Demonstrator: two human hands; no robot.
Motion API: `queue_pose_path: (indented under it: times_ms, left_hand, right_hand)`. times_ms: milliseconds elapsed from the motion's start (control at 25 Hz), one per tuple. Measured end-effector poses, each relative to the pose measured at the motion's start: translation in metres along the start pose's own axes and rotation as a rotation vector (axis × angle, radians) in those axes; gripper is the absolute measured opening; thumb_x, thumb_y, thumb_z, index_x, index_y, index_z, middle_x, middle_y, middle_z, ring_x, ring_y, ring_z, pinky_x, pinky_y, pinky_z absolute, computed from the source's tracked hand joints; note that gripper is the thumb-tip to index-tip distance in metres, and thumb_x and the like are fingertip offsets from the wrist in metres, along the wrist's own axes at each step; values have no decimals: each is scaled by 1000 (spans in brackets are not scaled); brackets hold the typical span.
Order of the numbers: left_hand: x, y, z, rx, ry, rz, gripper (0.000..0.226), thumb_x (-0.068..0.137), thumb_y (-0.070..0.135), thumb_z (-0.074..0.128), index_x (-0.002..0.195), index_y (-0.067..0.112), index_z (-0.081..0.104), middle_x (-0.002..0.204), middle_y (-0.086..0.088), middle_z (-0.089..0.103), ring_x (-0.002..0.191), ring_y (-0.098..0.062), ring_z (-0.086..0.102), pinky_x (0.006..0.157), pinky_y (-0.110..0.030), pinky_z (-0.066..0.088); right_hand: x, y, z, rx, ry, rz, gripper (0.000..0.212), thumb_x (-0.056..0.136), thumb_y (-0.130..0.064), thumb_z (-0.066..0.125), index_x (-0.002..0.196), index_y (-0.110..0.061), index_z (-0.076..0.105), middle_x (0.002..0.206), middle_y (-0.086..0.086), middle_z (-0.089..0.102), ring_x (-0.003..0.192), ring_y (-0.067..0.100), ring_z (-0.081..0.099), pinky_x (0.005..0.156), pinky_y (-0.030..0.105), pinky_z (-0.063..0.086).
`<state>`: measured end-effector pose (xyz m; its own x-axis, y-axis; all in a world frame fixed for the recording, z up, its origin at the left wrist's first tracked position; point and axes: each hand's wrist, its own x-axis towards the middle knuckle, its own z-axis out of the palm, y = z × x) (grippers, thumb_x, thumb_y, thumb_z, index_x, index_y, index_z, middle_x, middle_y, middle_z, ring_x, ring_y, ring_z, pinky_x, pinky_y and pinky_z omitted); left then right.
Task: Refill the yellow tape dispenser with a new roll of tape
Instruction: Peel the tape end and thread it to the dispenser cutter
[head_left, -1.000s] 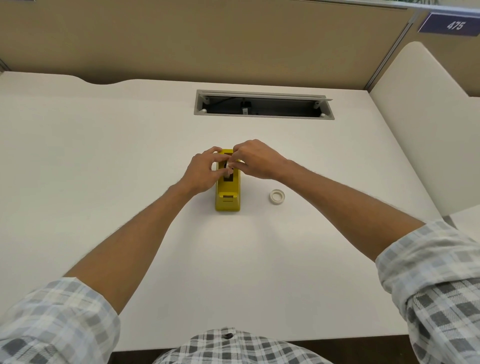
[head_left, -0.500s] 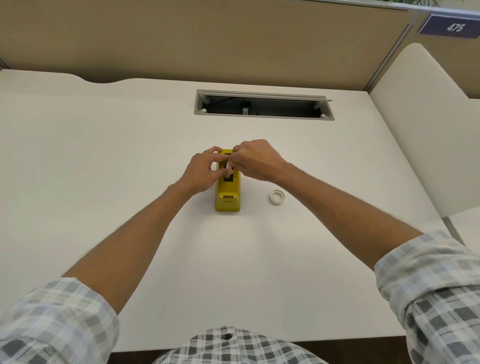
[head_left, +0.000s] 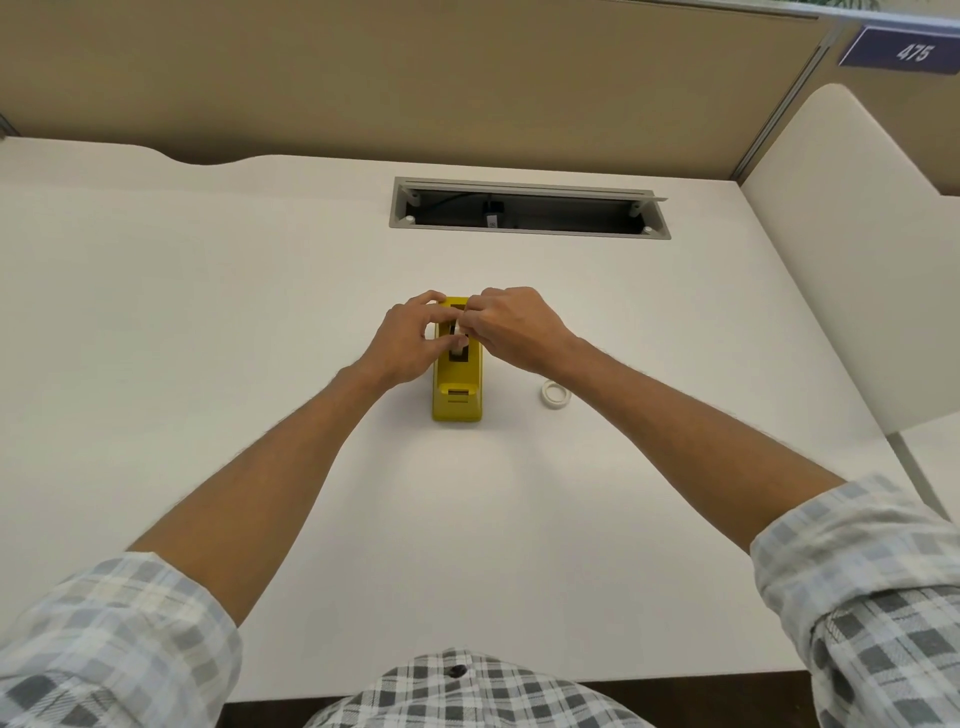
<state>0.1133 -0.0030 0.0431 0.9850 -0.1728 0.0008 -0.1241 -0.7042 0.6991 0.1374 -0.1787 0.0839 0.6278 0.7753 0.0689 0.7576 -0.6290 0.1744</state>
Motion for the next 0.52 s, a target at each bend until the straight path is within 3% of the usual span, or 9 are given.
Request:
queue_pose_path:
  times_ms: [240,520]
  left_hand:
    - [-2,3,-2,-18,8,4,30,86,31,70,115,25,70,135,-3,55,117,-27,54,102,-45,42]
    - [-2,3,-2,-18,2,14,23,85,28,71,106,21,72,133,-5,56,115,-27,55,98,-44,44]
  right_hand:
    - [2,-1,2,-2,-33,-47,27,96,-12,56,124,-9,55,112,11,64,97,25,63,63,28,46]
    - [6,3,6,-36,-56,-46,20,100,-20,50,115,-8,51,110,10,56,89,21,55,60,28,38]
